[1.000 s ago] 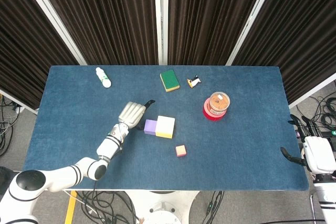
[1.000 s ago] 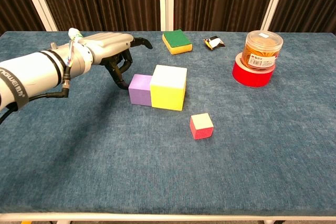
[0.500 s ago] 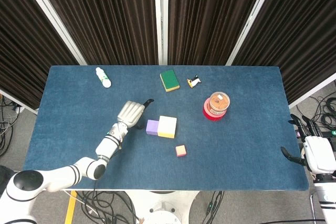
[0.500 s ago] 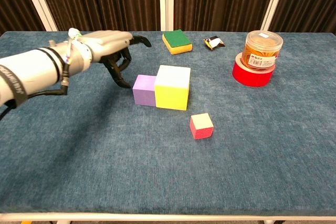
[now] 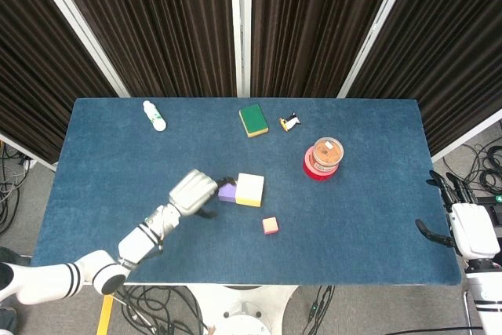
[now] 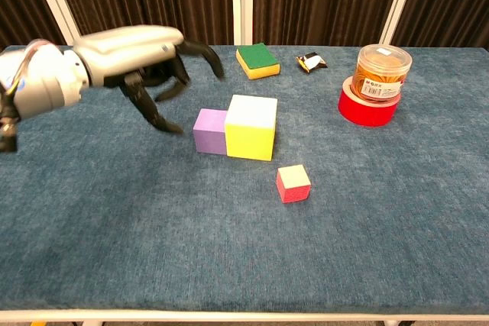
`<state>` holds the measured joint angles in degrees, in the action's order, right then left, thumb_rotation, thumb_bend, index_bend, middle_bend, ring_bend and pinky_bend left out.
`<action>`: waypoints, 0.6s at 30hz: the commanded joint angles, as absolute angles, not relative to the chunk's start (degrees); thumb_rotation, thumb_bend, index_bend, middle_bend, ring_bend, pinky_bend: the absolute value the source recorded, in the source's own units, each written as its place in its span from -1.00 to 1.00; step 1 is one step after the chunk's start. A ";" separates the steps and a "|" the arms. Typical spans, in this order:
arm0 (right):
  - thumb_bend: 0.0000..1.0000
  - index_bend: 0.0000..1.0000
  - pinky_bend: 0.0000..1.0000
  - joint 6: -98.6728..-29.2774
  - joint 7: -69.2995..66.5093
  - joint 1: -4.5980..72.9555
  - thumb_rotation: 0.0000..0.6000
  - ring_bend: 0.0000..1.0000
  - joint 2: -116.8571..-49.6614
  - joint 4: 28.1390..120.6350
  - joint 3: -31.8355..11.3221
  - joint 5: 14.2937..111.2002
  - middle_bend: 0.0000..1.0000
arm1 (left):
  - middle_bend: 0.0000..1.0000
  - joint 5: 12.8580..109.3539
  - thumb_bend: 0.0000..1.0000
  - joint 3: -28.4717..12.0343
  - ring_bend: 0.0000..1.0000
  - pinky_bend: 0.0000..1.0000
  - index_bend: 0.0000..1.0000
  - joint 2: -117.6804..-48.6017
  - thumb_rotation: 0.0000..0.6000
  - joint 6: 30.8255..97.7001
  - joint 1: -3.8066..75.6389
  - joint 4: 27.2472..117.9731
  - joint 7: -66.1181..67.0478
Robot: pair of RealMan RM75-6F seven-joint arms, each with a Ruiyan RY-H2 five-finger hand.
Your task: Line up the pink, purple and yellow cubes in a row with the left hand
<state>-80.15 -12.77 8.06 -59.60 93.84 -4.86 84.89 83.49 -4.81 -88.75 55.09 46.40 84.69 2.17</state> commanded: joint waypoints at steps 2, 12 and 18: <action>-0.66 -0.96 -0.85 -80.34 -12.53 7.82 1.00 -1.00 -59.32 94.09 -4.79 84.75 -0.60 | 0.85 88.17 -0.62 -3.02 0.89 1.00 -0.29 -89.70 1.00 50.99 50.07 85.15 -0.90; -0.66 -0.96 -0.85 -80.39 -12.39 7.47 1.00 -1.00 -59.09 94.36 -4.66 84.34 -0.60 | 0.86 89.01 -0.45 -4.63 0.90 1.00 -0.29 -96.26 1.00 45.07 56.02 78.36 -0.48; -0.66 -0.96 -0.85 -80.42 -12.60 7.36 1.00 -1.00 -59.03 94.12 -4.74 84.09 -0.60 | 0.86 88.55 -0.43 -5.33 0.90 1.00 -0.29 -99.69 1.00 43.51 58.19 73.32 3.30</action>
